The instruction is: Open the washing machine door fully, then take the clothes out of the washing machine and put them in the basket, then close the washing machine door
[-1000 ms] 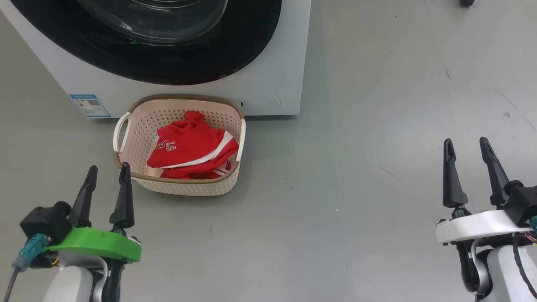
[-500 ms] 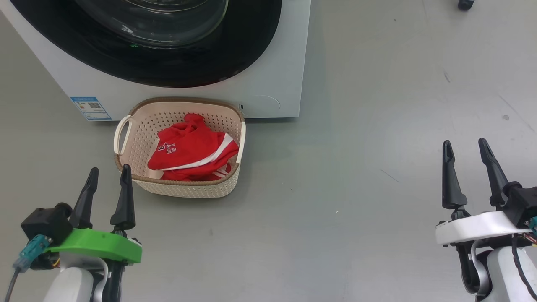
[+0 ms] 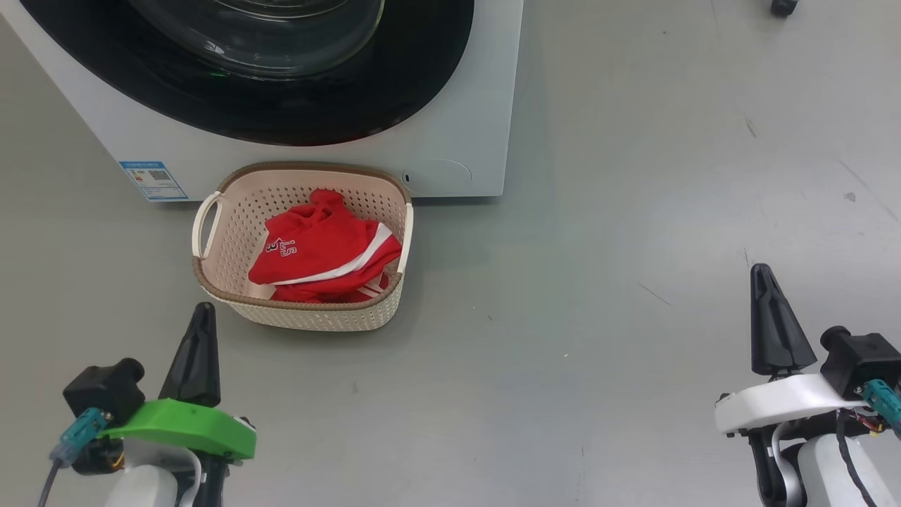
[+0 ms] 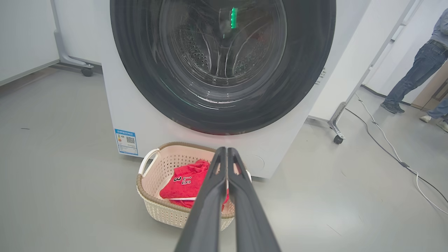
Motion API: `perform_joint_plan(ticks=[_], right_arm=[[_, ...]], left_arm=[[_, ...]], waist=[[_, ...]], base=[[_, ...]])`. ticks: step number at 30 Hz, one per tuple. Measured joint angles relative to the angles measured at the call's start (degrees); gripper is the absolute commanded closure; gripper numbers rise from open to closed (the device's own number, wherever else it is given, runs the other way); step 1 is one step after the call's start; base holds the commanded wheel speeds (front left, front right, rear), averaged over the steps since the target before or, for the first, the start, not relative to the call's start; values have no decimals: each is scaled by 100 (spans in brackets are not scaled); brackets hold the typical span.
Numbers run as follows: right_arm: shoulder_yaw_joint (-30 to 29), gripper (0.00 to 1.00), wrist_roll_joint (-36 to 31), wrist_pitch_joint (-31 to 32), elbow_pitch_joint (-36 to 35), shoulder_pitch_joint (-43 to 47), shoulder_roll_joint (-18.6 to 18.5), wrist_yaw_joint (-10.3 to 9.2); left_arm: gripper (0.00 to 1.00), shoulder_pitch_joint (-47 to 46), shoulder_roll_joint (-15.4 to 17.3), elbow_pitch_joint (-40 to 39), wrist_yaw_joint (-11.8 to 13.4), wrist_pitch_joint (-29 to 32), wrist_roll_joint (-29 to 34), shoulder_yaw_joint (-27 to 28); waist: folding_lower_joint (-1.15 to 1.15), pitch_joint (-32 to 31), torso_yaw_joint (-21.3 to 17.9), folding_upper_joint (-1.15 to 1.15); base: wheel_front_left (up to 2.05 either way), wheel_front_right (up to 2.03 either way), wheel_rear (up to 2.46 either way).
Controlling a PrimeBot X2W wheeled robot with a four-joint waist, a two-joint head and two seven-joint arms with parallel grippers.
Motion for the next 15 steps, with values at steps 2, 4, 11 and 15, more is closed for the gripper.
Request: perform_joint_plan(ticks=[2, 4, 11, 15], right_arm=[[10, 100, 10, 4, 97, 73, 54, 0], [11, 100, 69, 4, 112, 99, 69, 1], [7, 100, 515, 70, 113, 99, 78, 56], [-20, 100, 881, 152, 133, 99, 102, 57]], left_arm=[[100, 69, -68, 76, 0, 7, 0, -16], [100, 100, -87, 75, -1, 36, -45, -18], [100, 110, -102, 53, 0, 116, -504, 33], [100, 120, -112, 40, -1, 208, -694, 74]], waist=[[0, 0, 0, 0], [0, -4, -2, 0], [0, -58, -17, 0], [0, -110, -33, 0]], base=[[0, 0, 0], [0, 0, 0], [0, 0, 0], [0, 0, 0]])
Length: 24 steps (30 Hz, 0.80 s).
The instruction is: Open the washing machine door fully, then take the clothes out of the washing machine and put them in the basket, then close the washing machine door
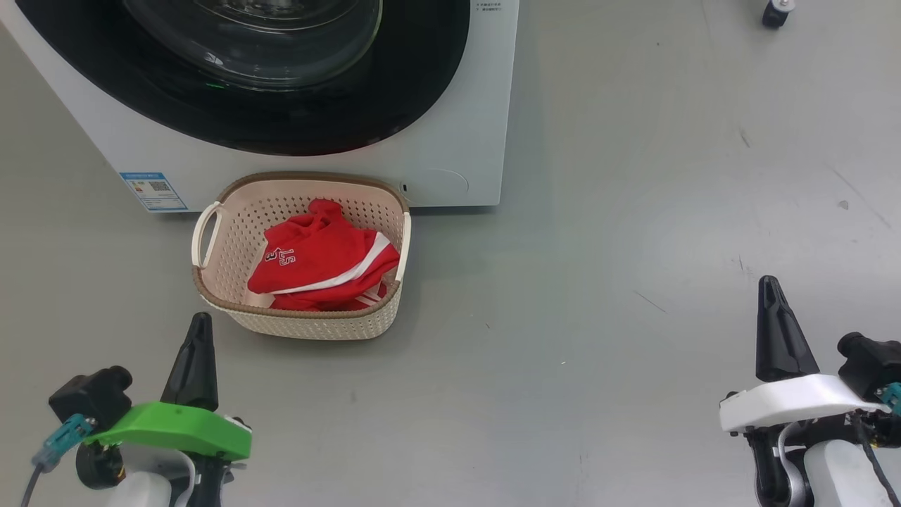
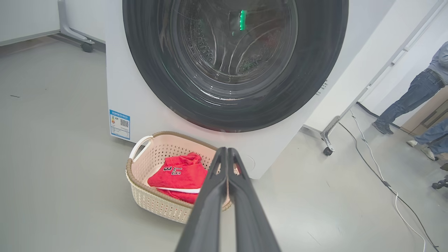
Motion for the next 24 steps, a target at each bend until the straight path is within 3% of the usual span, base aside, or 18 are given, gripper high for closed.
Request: perform_joint_plan(ticks=[24], right_arm=[[-238, 100, 1861, 501, 153, -1, 55, 192]], left_arm=[[100, 88, -63, -113, 0, 481, -1365, 321]], waist=[[0, -212, -74, 0]], base=[[0, 0, 0]])
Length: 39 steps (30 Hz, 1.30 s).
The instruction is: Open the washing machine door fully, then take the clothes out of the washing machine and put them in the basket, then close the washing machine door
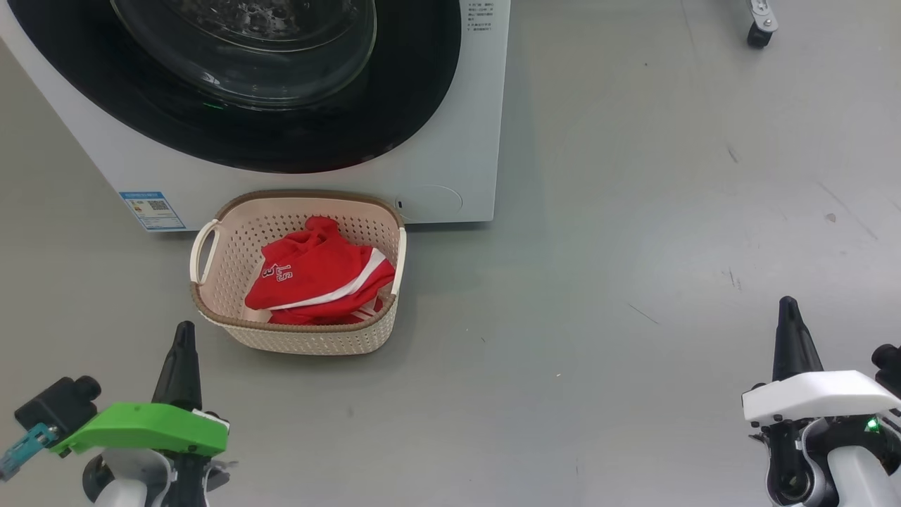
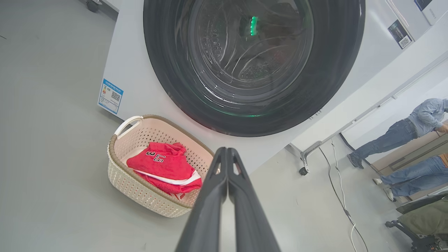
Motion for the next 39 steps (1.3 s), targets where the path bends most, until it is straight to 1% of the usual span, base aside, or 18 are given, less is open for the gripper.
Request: perform_joint_plan(ticks=[11, 13, 17, 20, 25, 33, 39], right_arm=[[-105, 100, 810, 212, 98, -2, 18, 69], [-124, 100, 975, 259, 112, -3, 21, 107], [-158, 100, 1272, 330, 141, -8, 33, 112], [-182, 100, 1486, 382, 168, -10, 40, 160], [-221, 100, 1858, 465, 211, -14, 46, 168], [-300, 100, 2464, 619, 283, -31, 60, 259], [-352, 100, 2897, 751, 327, -36, 78, 281]], left_arm=[[100, 54, -56, -38, 0, 198, -632, 134], [100, 70, -58, -45, 1, 238, -730, 168], [100, 79, -70, -55, 0, 321, -953, 207], [100, 81, -75, -64, 1, 375, -1111, 234], [100, 83, -91, -88, 0, 459, -1412, 310], [100, 92, -114, -122, 1, 627, -1834, 407], [100, 114, -133, -154, 1, 723, -2176, 483]], waist=[[0, -94, -31, 0], [0, -111, -37, 0], [0, -146, -48, 0], [0, -172, -57, 0], [0, -214, -71, 0], [0, -283, -94, 0], [0, -334, -111, 0]], base=[[0, 0, 0], [0, 0, 0], [0, 0, 0], [0, 0, 0], [0, 0, 0], [0, 0, 0], [0, 0, 0]])
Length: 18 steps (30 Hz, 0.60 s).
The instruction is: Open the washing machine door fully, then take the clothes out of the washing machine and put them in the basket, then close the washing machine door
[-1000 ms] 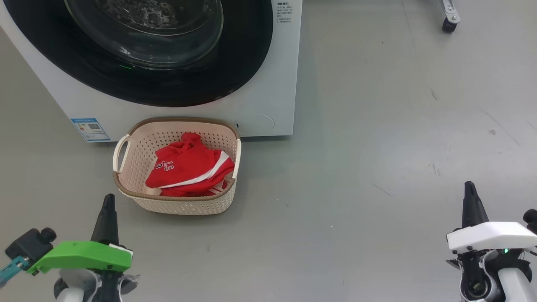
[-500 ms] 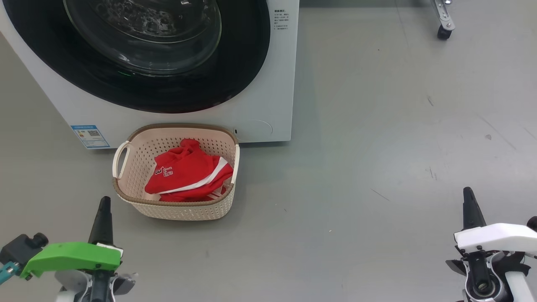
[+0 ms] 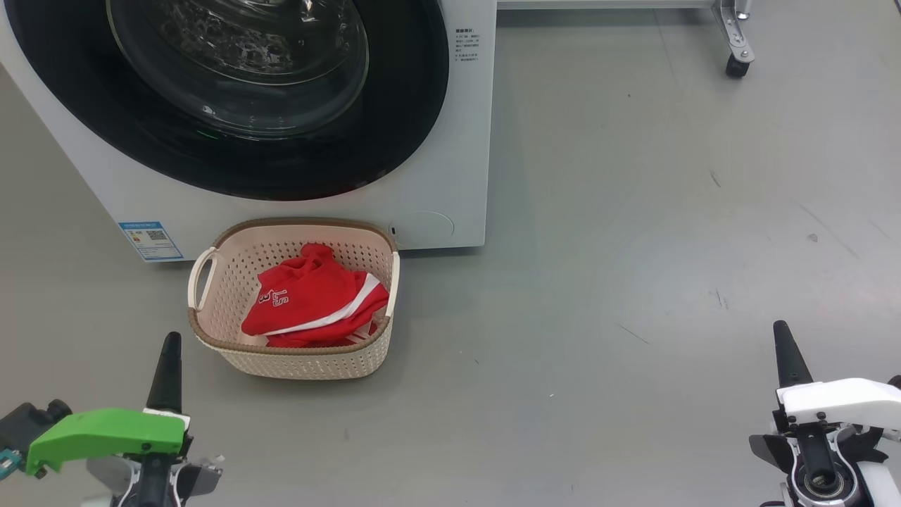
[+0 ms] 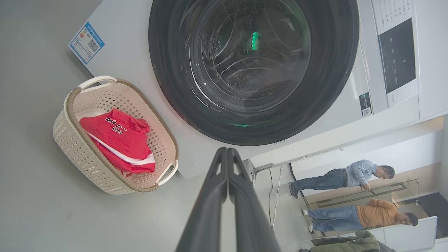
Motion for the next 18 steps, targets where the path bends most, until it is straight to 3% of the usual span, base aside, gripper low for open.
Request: perform_joint_plan(ticks=[18], right_arm=[[-162, 100, 1343, 316, 133, -57, 45, 134]], left_arm=[[100, 94, -52, -64, -1, 357, -1022, 246]], waist=[[0, -154, -51, 0]], base=[[0, 0, 0]])
